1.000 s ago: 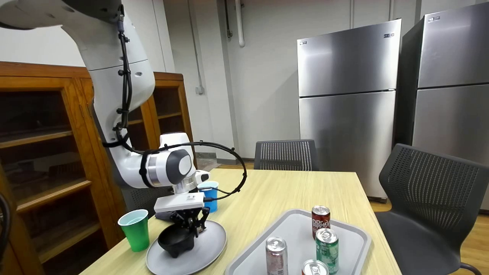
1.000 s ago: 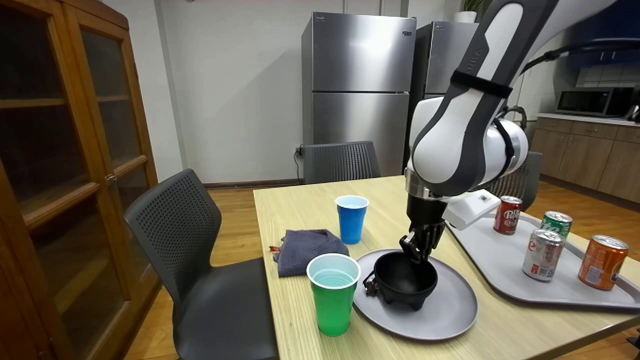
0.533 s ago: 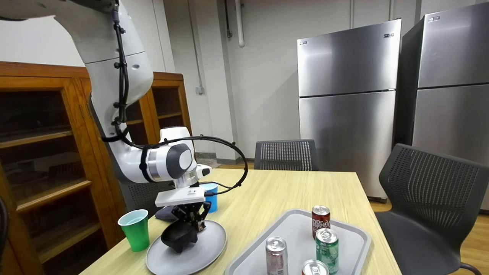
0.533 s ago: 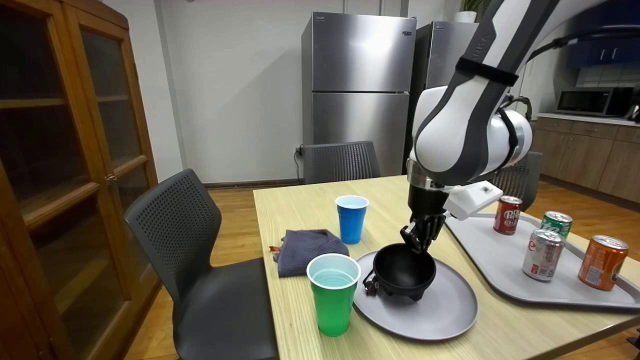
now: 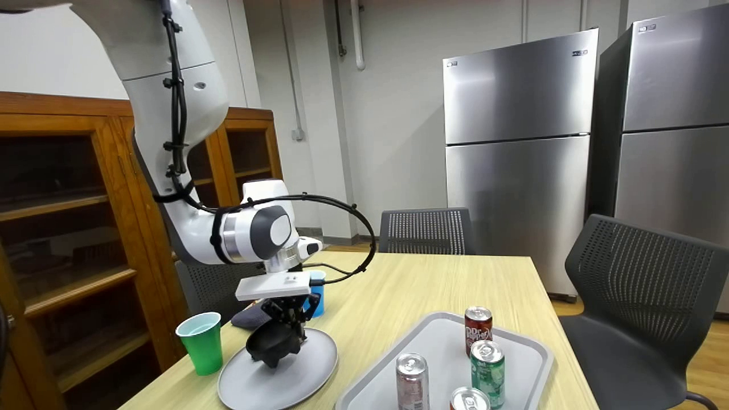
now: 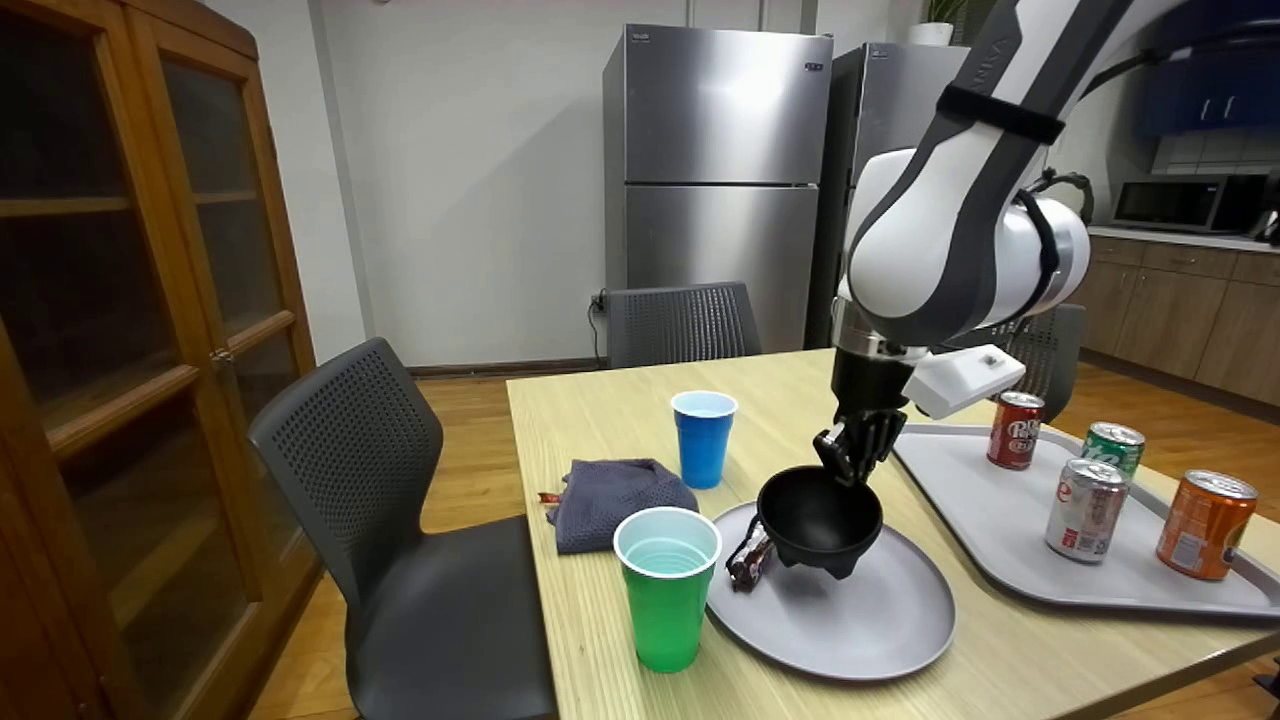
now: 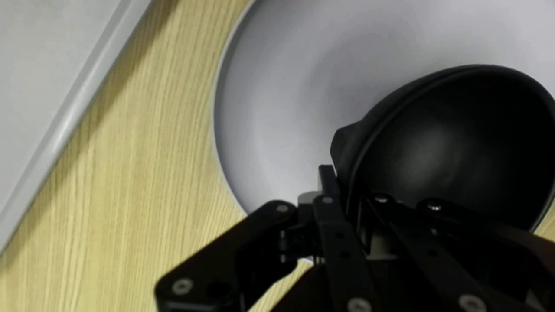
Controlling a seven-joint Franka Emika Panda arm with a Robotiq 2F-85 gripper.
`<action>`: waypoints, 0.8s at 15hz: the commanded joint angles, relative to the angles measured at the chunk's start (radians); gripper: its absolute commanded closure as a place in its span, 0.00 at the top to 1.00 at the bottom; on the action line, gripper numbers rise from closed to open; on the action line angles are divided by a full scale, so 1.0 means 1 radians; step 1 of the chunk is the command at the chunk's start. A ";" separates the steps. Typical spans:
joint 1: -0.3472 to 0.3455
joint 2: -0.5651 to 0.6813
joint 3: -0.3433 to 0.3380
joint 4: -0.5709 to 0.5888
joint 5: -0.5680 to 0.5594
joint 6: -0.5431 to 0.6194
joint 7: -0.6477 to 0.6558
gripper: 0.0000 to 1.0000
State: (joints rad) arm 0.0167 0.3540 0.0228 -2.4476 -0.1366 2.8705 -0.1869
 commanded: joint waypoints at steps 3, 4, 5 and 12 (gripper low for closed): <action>-0.069 -0.066 0.033 -0.013 0.051 -0.031 -0.043 0.02; -0.078 -0.065 0.034 -0.006 0.061 -0.033 -0.047 0.02; -0.085 -0.064 0.033 0.001 0.071 -0.036 -0.050 0.02; -0.117 -0.021 0.019 0.116 0.134 -0.084 -0.031 0.02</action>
State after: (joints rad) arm -0.0767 0.3206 0.0301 -2.3976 -0.0340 2.8451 -0.2084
